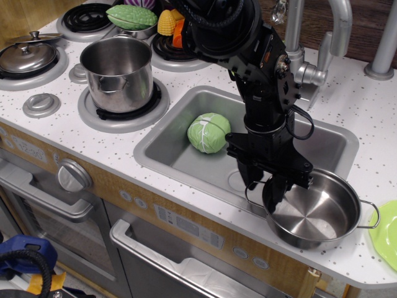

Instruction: Put pan in sink

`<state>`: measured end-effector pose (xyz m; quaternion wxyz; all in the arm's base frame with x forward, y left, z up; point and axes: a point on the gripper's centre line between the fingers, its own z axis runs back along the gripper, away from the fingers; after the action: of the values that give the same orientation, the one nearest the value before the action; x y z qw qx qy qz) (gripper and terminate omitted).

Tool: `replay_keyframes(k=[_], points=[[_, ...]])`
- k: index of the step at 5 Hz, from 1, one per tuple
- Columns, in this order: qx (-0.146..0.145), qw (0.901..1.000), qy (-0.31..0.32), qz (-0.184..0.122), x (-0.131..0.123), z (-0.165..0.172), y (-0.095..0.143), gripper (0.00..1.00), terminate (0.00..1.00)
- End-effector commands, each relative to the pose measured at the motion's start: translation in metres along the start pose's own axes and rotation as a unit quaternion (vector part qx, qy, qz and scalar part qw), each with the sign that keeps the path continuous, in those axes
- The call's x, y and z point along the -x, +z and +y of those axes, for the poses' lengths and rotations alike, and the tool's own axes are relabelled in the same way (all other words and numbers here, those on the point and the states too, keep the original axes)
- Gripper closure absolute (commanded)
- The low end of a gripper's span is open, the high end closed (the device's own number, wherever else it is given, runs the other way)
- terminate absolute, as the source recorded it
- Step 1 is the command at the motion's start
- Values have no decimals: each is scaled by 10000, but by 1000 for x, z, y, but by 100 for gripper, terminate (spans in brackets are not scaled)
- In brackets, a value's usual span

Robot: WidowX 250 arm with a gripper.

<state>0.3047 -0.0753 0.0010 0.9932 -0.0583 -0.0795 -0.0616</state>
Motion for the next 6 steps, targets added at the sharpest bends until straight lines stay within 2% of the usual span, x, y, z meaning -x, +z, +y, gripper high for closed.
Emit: replay_keyframes(k=[1, 2, 3, 4, 5, 6], points=[[78, 9998, 28, -158, -12, 2, 7, 100, 0], [-47, 9999, -34, -99, -24, 17, 24, 100, 0], [-406, 9989, -199, -116, -39, 50, 51, 100, 0], [-598, 9970, -432, -212, -54, 87, 60, 100, 0], [-762, 9943, -612, -436, -59, 109, 47, 100, 0], [-711, 9924, -751, -661, -59, 117, 30, 100, 0]])
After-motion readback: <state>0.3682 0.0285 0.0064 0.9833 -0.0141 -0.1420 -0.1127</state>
